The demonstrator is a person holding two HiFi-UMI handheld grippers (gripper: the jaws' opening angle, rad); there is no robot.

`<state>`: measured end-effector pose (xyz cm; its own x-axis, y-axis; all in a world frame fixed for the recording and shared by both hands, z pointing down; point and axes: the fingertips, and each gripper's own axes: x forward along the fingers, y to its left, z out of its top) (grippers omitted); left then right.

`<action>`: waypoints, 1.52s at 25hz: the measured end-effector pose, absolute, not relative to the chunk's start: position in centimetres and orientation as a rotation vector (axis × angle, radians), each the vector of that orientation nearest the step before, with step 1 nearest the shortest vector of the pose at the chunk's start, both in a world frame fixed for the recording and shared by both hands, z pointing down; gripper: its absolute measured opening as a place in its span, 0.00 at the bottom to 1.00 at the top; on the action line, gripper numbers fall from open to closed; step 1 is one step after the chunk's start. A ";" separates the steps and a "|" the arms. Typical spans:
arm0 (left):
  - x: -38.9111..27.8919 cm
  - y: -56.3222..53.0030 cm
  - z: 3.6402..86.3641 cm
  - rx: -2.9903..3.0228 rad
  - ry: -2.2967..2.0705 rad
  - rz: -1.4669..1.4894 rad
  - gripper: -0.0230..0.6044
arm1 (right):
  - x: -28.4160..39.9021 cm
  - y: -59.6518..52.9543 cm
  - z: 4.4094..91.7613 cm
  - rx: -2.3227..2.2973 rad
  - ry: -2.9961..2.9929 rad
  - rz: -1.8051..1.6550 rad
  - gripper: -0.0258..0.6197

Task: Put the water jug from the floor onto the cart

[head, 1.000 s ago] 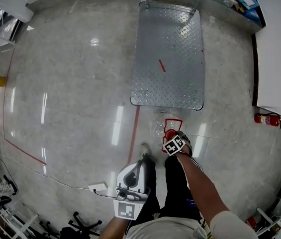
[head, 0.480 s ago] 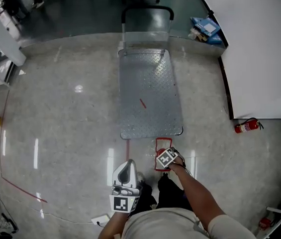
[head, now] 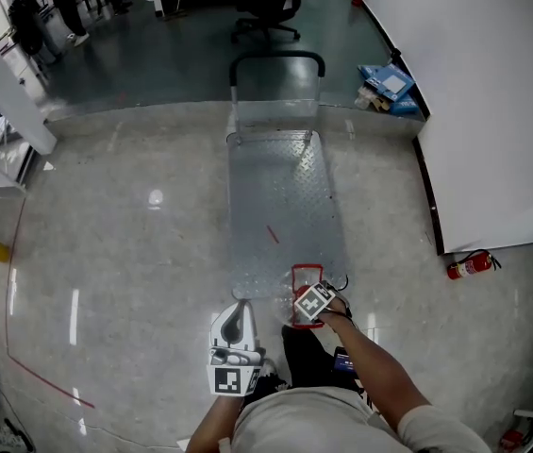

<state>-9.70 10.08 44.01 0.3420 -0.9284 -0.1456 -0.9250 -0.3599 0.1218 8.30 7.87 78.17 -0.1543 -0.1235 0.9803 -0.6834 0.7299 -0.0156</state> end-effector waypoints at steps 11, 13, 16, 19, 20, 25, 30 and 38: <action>-8.2 -2.9 42.0 2.478 -1.918 -0.279 0.04 | 6.5 -6.8 76.8 0.553 -1.742 0.476 0.51; -7.9 -4.6 41.6 2.485 -1.926 -0.264 0.04 | 6.2 -9.0 76.7 0.544 -1.750 0.465 0.51; -8.3 -7.0 41.3 2.491 -1.926 -0.252 0.04 | 5.8 -12.2 76.6 0.545 -1.749 0.457 0.51; -8.9 -9.2 41.1 2.497 -1.918 -0.251 0.04 | 5.4 -15.2 76.8 0.549 -1.742 0.460 0.51; -9.1 -9.9 41.1 2.499 -1.912 -0.251 0.04 | 5.2 -16.0 77.0 0.548 -1.739 0.462 0.51; -10.0 -13.6 42.2 2.498 -1.865 -0.243 0.04 | 4.7 -19.5 78.5 0.551 -1.718 0.469 0.51; -10.4 -17.0 43.2 2.499 -1.822 -0.220 0.04 | 5.1 -22.0 80.5 0.565 -1.693 0.511 0.51; -10.6 -20.0 45.1 2.494 -1.795 -0.197 0.04 | 5.3 -23.9 83.0 0.576 -1.666 0.546 0.51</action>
